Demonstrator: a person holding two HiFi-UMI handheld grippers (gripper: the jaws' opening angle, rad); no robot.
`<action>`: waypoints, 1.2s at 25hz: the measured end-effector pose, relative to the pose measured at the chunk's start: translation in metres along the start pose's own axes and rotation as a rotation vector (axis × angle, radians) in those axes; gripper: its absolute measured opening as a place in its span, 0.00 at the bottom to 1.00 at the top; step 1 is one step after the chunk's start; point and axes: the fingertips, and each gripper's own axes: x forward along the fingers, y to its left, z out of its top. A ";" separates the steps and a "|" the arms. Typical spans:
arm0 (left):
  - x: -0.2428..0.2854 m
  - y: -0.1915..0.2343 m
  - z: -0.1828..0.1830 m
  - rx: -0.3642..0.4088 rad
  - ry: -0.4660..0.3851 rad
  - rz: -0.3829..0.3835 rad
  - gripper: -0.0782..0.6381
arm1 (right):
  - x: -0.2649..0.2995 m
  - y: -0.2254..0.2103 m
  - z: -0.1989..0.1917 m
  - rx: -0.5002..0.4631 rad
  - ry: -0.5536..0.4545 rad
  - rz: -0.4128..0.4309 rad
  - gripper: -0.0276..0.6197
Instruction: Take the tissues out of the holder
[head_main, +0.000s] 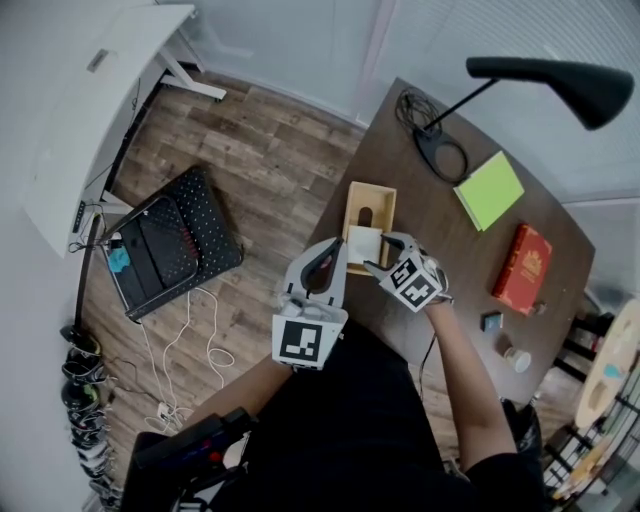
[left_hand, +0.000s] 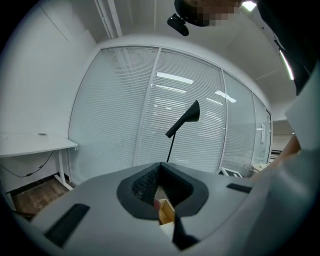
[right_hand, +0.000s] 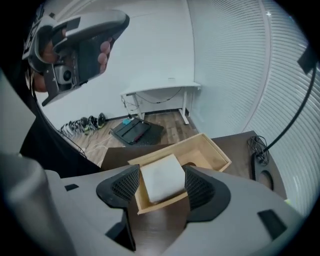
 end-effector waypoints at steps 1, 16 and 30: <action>-0.001 0.002 0.000 -0.011 -0.002 0.002 0.11 | 0.004 -0.001 -0.002 -0.045 0.034 -0.009 0.46; -0.013 0.017 -0.004 -0.015 -0.002 0.040 0.11 | 0.040 0.005 -0.013 -0.329 0.276 0.065 0.56; -0.019 0.030 -0.010 -0.029 0.018 0.060 0.11 | 0.063 0.006 -0.015 -0.408 0.356 0.124 0.65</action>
